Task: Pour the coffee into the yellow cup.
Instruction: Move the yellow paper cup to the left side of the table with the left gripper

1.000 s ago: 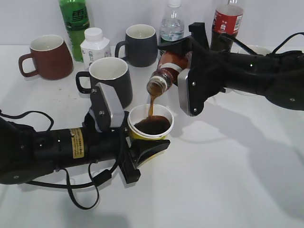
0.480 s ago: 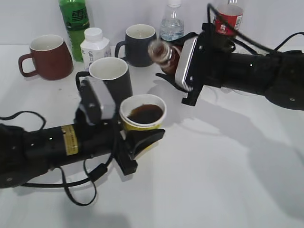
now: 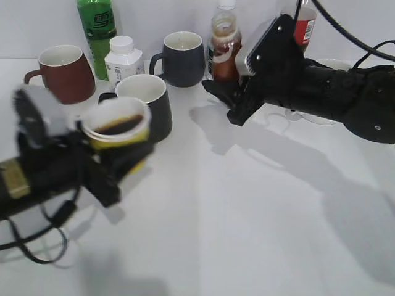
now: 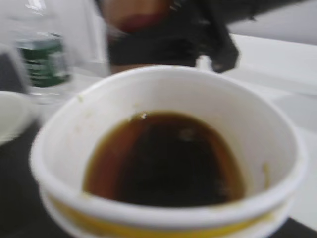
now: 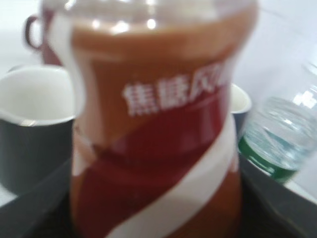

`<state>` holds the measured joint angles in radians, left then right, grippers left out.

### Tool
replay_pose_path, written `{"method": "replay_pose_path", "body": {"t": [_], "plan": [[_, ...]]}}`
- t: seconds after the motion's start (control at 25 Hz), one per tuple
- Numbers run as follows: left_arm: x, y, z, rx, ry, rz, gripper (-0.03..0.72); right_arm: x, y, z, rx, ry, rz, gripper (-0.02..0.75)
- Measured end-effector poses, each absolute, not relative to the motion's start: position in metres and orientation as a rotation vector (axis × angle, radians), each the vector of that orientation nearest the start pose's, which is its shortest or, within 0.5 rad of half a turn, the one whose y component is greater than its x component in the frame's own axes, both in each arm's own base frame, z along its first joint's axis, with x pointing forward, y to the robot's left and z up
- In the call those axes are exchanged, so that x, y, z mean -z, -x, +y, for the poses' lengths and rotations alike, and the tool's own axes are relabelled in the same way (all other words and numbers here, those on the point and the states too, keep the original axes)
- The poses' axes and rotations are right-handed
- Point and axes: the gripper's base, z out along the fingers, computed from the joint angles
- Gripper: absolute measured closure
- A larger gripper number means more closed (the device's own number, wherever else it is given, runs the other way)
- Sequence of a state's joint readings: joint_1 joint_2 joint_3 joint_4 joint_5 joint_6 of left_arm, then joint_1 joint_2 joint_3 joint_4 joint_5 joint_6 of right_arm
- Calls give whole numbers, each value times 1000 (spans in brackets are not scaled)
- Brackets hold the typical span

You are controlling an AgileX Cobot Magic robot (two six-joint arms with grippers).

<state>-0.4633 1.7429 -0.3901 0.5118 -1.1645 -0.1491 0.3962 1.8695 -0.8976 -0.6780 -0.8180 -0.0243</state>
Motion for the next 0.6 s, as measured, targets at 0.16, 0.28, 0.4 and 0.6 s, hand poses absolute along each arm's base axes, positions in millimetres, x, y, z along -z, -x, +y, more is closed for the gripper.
{"method": "replay_pose_path", "body": {"t": [0.16, 0.28, 0.4, 0.6], "plan": [[-163, -216, -127, 608, -684, 1565, 297, -187, -332, 182, -418, 946, 1471, 237], [-169, -220, -110, 538, -620, 1588, 297, -188, -334, 181, -438, 887, 1498, 237], [-166, -226, -95, 470, -553, 1646, 297, -189, -335, 179, -441, 839, 1513, 237], [-164, -236, -72, 376, -438, 1694, 297, -189, -336, 178, -442, 823, 1520, 237]]}}
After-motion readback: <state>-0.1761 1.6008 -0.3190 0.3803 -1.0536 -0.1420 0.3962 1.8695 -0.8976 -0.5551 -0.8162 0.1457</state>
